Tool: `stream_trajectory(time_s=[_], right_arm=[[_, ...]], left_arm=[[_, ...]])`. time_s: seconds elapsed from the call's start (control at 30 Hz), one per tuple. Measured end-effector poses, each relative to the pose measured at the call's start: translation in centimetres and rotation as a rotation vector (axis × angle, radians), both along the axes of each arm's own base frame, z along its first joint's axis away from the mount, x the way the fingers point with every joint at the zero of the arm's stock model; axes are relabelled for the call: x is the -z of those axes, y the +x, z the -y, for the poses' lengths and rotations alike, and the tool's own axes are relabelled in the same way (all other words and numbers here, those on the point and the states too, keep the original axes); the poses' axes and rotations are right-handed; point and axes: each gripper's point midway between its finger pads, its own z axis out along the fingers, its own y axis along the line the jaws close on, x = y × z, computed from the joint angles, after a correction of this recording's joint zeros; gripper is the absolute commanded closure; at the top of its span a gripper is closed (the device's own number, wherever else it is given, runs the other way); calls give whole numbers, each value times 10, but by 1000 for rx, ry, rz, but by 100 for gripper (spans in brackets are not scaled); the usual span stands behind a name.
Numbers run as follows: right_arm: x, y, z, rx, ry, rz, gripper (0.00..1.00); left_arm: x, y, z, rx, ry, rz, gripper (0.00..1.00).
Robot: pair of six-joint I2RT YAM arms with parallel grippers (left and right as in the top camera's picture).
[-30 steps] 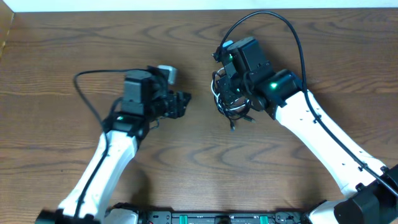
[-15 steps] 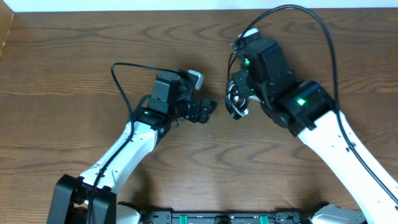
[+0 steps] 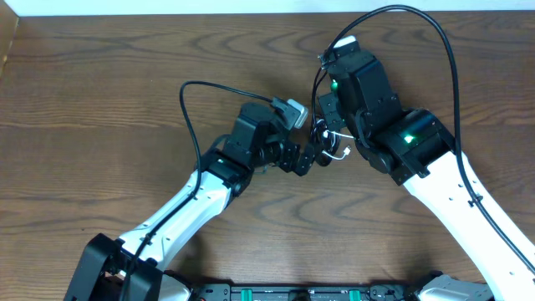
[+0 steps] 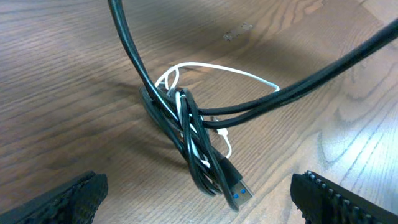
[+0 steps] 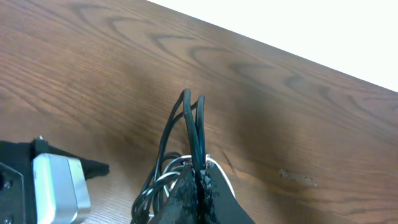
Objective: Untangle cables
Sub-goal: 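Lift the bundle with the right gripper and grasp it with the left gripper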
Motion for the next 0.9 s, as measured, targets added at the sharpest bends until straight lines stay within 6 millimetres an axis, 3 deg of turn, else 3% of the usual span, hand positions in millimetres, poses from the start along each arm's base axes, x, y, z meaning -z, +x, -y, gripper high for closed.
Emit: stream_trajectory(time_s=[0.13, 0.27, 0.33, 0.4, 0.47, 0.53, 0.57, 0.77, 0.9], right_arm=[[0, 0, 0, 1, -1, 0, 99], [0, 0, 0, -2, 1, -1, 99], [0, 0, 0, -2, 1, -2, 99], [1, -1, 0, -3, 1, -3, 99], [2, -1, 0, -4, -2, -9, 99], [2, -2, 0, -5, -4, -13, 99], [3, -2, 0, -5, -4, -14, 99], [4, -3, 3, 3, -13, -19, 99], [7, -2, 22, 100, -44, -26, 99]], left_arm=[[8, 4, -2, -20, 23, -5, 0], [33, 11, -4, -47, 66, -33, 2], [44, 17, -4, -58, 78, -37, 7], [52, 21, -2, -63, 79, -38, 23], [55, 26, 0, -67, 73, -24, 62], [55, 30, 3, -66, 65, -3, 89], [55, 31, 3, -67, 64, 1, 92], [53, 34, 4, -53, 77, 37, 93], [46, 35, 1, -37, 101, 84, 93]])
